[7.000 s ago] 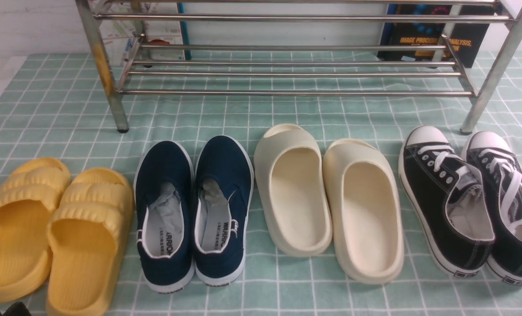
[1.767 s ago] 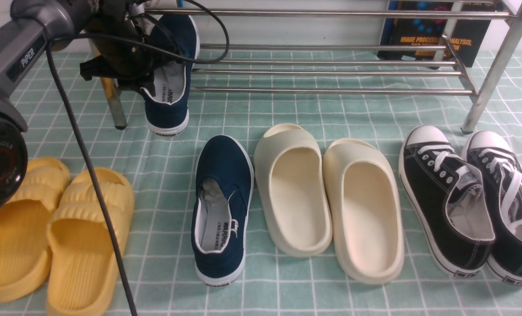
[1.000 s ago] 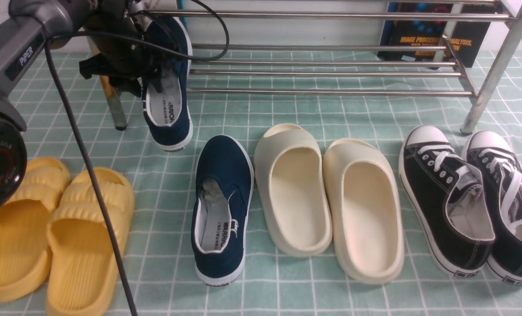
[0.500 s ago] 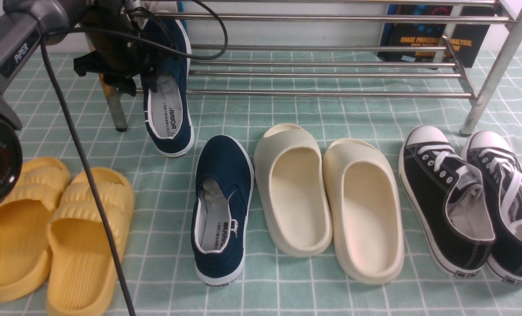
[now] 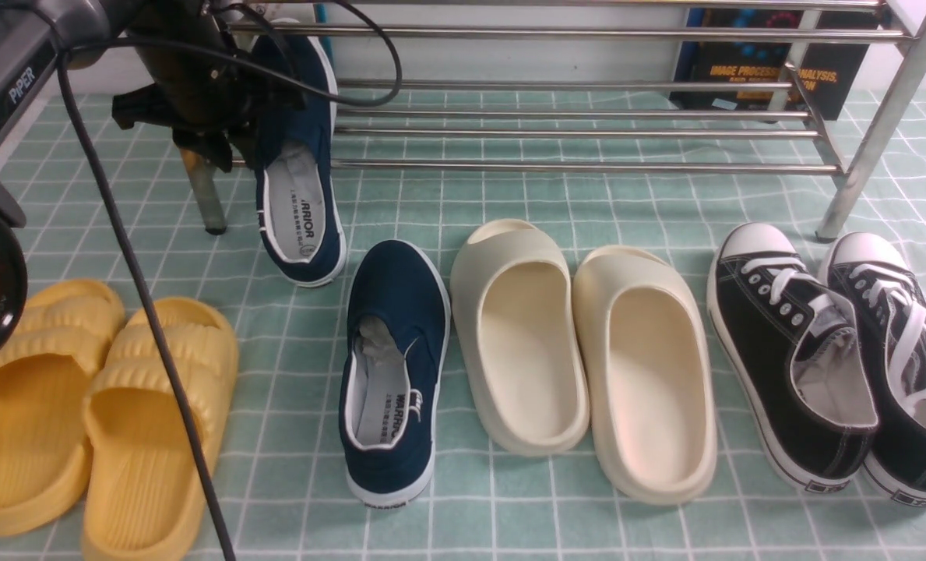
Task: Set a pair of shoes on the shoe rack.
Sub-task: Use the left arm to put a shoe into the shoe rack
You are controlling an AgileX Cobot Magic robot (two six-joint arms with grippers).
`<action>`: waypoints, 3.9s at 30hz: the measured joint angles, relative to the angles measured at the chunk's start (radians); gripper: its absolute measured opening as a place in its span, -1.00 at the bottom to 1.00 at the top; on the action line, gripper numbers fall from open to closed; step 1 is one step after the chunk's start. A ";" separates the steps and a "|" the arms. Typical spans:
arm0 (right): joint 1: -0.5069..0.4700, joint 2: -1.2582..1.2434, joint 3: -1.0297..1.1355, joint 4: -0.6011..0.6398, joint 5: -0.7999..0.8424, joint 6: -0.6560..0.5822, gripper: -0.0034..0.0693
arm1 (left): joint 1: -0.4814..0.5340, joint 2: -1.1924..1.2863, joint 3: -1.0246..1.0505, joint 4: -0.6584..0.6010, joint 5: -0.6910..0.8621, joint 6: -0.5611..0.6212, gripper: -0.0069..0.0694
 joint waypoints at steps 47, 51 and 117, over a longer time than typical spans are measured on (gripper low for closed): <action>0.000 0.000 0.000 0.000 0.000 0.000 -0.25 | -0.020 -0.332 0.830 -0.168 -0.680 0.052 -0.25; 0.000 0.000 0.000 0.000 0.000 0.000 -0.25 | -0.020 -0.290 0.830 -0.168 -0.724 0.023 0.22; 0.000 0.000 0.000 0.000 0.000 0.000 -0.25 | 0.000 -0.114 0.253 -0.012 -0.169 -0.336 -0.79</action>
